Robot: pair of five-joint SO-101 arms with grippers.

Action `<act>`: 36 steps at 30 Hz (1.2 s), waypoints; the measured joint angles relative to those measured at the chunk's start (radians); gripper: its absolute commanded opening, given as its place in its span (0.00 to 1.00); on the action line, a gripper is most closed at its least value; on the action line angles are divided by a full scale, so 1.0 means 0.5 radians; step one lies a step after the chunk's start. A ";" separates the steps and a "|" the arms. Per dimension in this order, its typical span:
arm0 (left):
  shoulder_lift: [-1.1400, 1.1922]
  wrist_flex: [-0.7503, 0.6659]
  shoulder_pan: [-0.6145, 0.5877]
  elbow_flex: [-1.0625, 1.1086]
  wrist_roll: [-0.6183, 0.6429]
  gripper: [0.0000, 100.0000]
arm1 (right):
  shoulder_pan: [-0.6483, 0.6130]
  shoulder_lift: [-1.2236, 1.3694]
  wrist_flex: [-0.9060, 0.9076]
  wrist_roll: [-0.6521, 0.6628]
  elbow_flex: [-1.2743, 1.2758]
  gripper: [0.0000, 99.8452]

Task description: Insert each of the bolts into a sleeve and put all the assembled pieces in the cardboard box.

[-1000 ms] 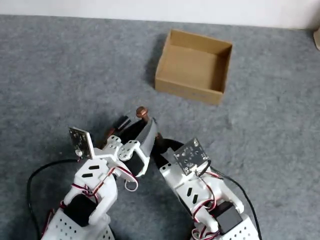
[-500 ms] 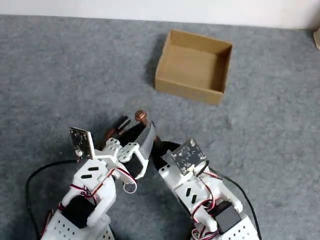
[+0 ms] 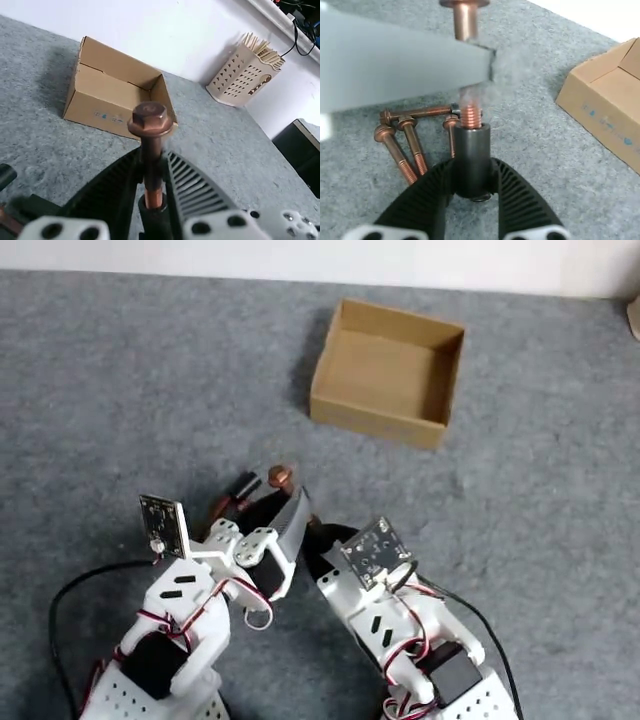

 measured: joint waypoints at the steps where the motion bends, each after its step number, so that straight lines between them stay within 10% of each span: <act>1: 0.000 0.021 0.031 0.000 0.000 0.00 | -0.003 0.000 -0.003 0.000 -0.006 0.00; 9: 0.003 0.144 0.193 0.006 -0.015 0.01 | -0.003 0.003 0.000 0.000 -0.009 0.00; 17: 0.003 0.169 0.123 0.009 -0.006 0.43 | 0.009 0.000 -0.003 -0.003 -0.021 0.00; 36: 0.025 0.199 0.129 -0.052 -0.083 0.29 | 0.006 0.000 -0.003 -0.003 -0.040 0.00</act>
